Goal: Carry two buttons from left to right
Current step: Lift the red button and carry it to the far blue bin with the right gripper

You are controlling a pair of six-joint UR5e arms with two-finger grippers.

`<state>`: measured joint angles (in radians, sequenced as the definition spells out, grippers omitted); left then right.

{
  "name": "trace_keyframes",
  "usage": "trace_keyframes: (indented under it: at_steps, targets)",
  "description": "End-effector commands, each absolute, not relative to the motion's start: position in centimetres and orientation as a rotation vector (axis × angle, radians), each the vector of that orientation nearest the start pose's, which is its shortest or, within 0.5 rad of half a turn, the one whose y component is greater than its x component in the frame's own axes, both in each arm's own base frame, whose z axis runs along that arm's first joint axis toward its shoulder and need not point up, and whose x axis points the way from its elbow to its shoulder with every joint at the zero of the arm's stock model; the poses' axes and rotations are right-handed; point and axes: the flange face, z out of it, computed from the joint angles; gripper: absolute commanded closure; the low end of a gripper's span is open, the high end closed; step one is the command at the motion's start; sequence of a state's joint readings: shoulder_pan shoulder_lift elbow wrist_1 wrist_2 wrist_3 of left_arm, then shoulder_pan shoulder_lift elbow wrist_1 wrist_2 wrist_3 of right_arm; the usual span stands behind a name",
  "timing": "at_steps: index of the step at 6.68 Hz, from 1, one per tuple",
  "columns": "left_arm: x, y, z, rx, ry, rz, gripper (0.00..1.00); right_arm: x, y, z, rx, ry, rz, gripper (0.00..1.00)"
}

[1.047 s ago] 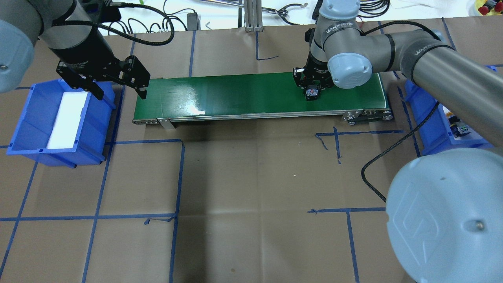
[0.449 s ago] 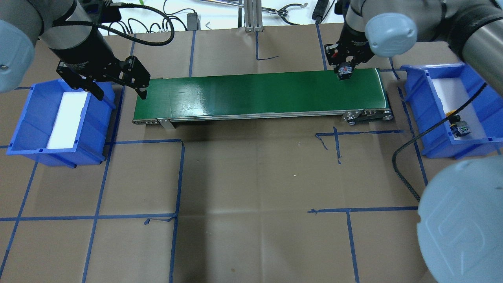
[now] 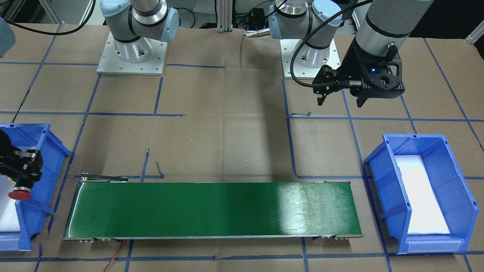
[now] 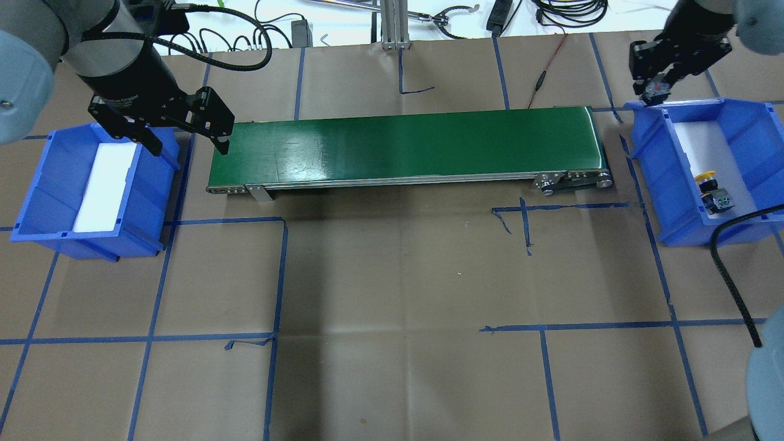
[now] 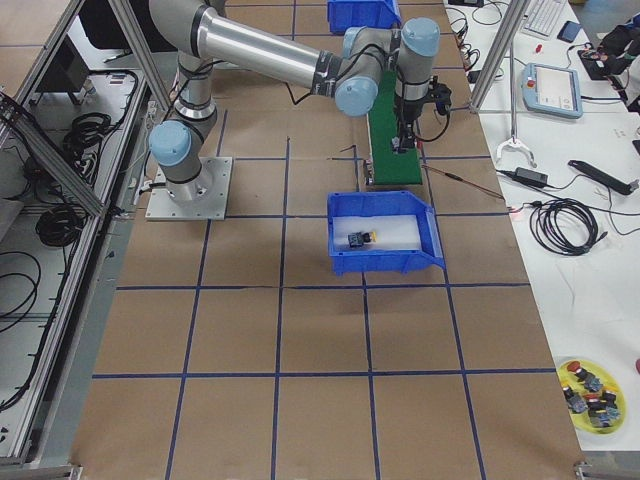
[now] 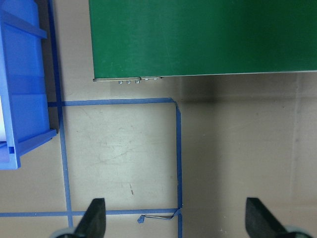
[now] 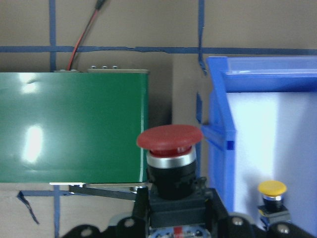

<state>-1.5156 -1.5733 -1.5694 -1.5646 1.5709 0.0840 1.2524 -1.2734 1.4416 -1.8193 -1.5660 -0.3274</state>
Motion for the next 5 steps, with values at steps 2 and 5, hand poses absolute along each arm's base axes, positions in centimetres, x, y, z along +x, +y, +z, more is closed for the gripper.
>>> trace_keyframes:
  at_steps: [2,5]
  targets:
    - [-10.7,-50.0,48.8,0.046,3.141,-0.007,0.00,-15.5,-61.4,39.9,-0.017,3.164,-0.108,0.98]
    - [-10.6,-50.0,48.8,0.043,3.139,-0.007,0.00,-20.3,-62.9,33.7,-0.156,3.175,-0.131,0.98]
